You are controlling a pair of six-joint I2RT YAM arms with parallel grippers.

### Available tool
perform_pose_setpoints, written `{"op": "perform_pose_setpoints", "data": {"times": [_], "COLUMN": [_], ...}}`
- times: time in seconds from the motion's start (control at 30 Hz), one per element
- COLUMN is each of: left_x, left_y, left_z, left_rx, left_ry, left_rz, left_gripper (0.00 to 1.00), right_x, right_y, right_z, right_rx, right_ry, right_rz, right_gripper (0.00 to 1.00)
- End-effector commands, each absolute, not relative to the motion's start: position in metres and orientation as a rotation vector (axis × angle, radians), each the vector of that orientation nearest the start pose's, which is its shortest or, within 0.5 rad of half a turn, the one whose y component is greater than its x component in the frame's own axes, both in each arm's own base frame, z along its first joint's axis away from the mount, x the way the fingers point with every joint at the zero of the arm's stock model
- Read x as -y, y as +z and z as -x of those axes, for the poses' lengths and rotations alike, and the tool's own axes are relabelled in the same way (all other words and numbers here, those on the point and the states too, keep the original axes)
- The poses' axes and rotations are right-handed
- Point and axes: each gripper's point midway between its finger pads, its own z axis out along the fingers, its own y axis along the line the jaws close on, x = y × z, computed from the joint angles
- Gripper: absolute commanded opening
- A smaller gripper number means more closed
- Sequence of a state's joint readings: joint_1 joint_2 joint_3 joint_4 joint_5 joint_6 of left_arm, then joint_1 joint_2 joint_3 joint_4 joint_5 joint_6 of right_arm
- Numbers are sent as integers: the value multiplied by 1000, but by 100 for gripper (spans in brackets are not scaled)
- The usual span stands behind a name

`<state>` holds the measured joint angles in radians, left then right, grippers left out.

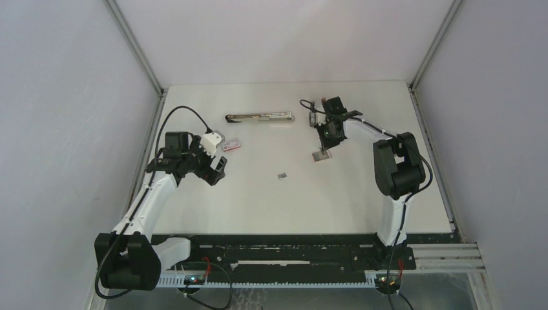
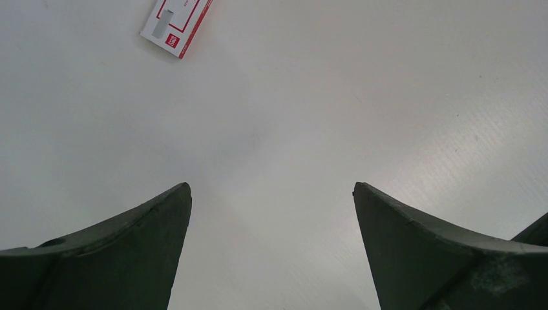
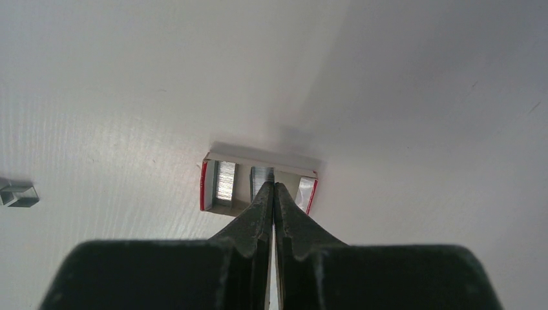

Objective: Unload the staples from the stapler
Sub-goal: Place the staple in the staple box.

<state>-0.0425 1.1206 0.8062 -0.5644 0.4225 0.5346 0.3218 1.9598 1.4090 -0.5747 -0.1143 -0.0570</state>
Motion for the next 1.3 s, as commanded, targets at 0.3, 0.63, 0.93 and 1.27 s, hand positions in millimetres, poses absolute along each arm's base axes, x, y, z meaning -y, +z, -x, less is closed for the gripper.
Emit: {"op": "perform_pose_setpoints", "data": {"times": [0.3, 0.63, 0.93, 1.27], "left_x": [64, 64, 64, 64], "left_y": [129, 128, 129, 129], "left_z": [-284, -284, -284, -283], "left_rx": [-2184, -2185, -2183, -2183], "left_ry": [-282, -283, -281, -282], "left_rz": [-852, -852, -852, -852], "left_gripper": [100, 100, 100, 100], "right_x": [-155, -158, -161, -163], "right_y": [50, 45, 46, 37], "right_z": [-406, -404, -399, -395], "right_rx": [-2604, -2617, -2621, -2636], "right_ry": [261, 270, 293, 270], "right_rz": [511, 522, 542, 562], "right_gripper": [0, 0, 0, 0]}}
